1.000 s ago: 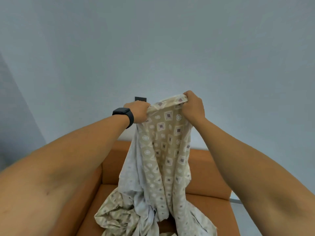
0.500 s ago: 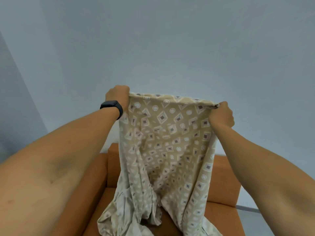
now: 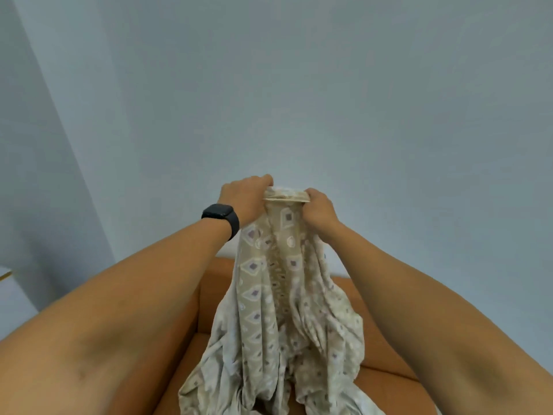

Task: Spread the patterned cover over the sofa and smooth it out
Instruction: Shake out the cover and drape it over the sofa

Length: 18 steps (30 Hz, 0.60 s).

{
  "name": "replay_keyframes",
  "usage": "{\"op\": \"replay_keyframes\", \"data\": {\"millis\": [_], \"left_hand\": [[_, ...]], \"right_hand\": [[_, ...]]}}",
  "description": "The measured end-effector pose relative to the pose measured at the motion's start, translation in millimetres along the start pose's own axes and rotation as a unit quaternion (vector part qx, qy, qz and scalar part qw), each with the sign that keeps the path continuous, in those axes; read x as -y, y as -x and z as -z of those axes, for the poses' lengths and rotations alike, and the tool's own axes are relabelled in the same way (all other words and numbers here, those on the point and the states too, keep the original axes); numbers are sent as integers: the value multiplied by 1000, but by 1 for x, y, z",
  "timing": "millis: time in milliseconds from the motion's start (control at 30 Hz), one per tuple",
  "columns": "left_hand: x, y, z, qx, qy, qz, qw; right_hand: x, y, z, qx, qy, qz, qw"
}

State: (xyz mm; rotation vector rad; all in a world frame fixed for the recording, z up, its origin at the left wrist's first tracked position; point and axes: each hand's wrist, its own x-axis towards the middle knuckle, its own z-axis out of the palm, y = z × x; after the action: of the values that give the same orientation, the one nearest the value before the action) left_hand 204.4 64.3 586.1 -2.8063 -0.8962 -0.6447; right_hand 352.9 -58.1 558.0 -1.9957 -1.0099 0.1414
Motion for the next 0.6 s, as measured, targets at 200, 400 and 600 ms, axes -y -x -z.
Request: {"op": "replay_keyframes", "data": {"millis": [200, 400, 600], "left_hand": [[68, 36, -37, 143, -97, 137, 975], [147, 12, 14, 23, -180, 165, 970], [185, -20, -8, -45, 23, 192, 980]], "right_hand": [[-27, -13, 36, -32, 148, -33, 988], [-65, -14, 62, -103, 171, -157, 967], [-24, -12, -1, -112, 183, -165, 963]]}}
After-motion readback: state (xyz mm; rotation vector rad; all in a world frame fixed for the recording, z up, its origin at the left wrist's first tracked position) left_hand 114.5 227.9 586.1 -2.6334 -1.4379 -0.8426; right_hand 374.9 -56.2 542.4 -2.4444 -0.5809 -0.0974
